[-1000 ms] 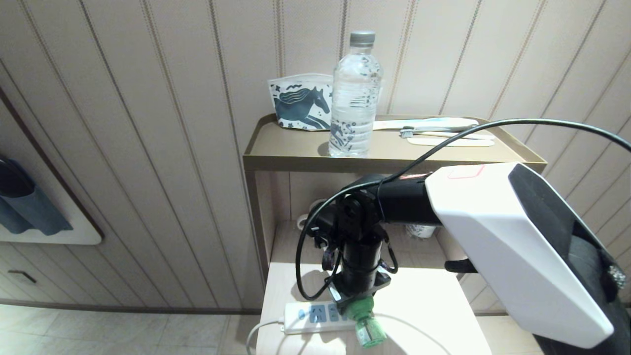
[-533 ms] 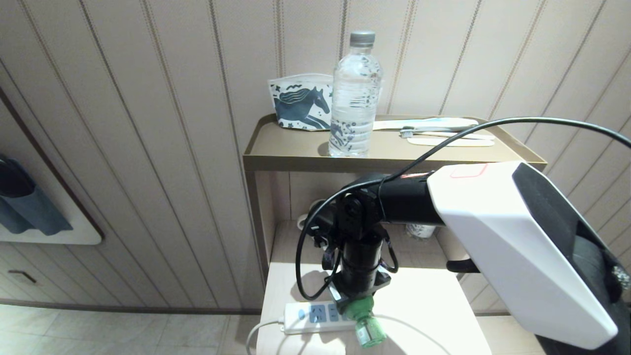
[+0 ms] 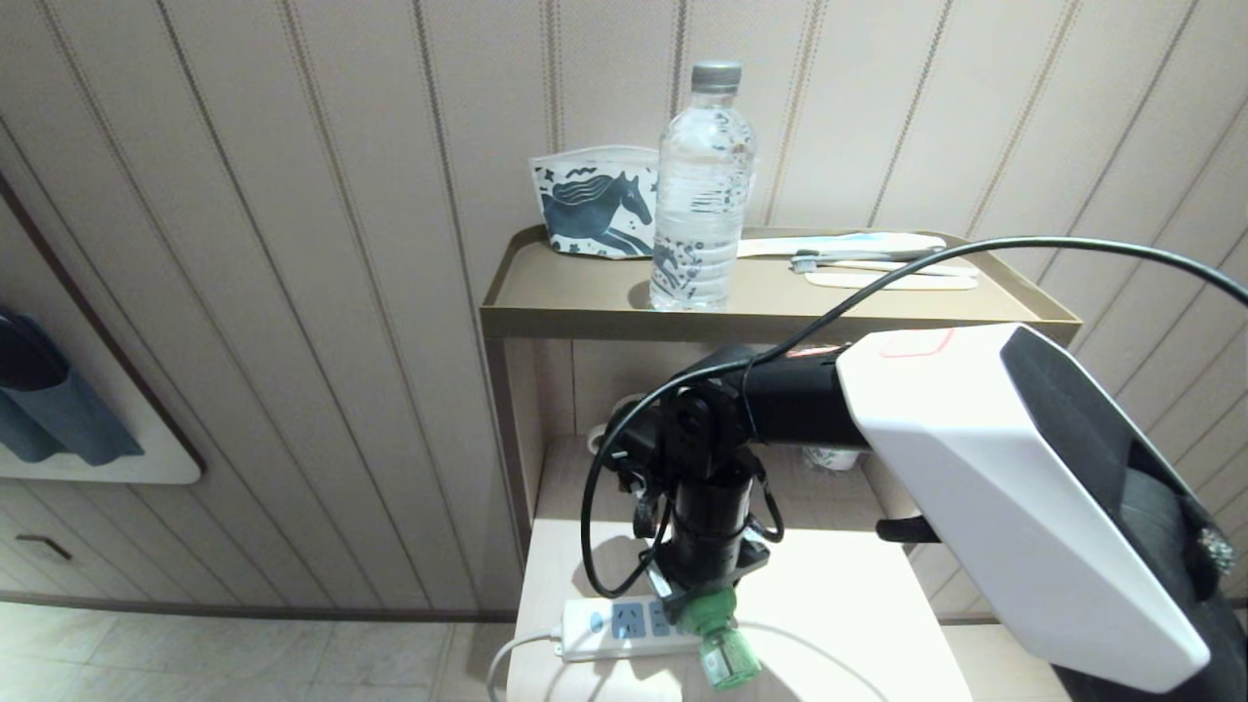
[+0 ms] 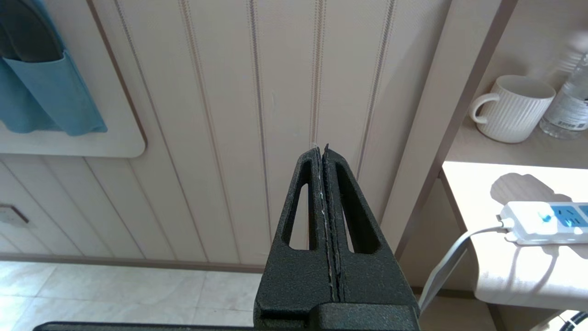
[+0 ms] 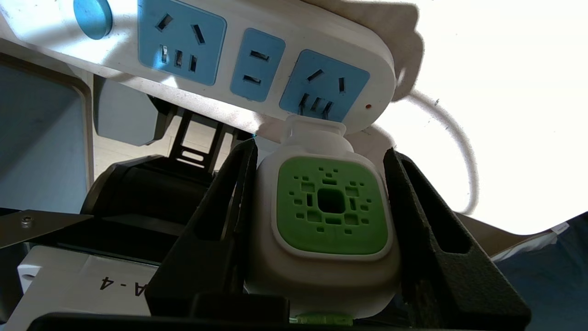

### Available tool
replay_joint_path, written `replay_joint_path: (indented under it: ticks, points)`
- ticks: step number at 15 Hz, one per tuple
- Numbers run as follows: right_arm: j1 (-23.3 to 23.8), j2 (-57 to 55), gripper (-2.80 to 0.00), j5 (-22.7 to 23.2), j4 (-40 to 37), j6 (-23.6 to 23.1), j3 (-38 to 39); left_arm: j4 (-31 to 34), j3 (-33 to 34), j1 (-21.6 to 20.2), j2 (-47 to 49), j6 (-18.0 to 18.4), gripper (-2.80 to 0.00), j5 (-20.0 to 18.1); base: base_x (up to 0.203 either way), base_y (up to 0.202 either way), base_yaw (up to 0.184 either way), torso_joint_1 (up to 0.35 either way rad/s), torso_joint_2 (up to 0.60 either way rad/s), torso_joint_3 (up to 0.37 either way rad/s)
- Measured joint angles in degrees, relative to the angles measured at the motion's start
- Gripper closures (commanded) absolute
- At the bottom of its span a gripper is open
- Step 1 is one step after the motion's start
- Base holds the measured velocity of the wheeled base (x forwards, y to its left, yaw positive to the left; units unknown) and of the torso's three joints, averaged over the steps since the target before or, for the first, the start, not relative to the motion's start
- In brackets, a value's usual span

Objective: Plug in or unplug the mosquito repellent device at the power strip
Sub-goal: Insert the plug into the socket

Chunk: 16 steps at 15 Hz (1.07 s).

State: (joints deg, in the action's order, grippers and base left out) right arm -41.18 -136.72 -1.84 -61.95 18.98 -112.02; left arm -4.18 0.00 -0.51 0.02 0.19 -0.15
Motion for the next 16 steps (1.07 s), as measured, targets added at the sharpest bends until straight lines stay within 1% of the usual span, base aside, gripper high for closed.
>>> replay_joint_path:
  ticks: [16]
  points:
    - [0.63,-1.60,0.00,-0.02,0.77,0.00,0.04,0.00,0.00,0.00,0.00,-0.03,0.00,-0.03,0.000,0.000,0.000,0.000,0.00,0.000]
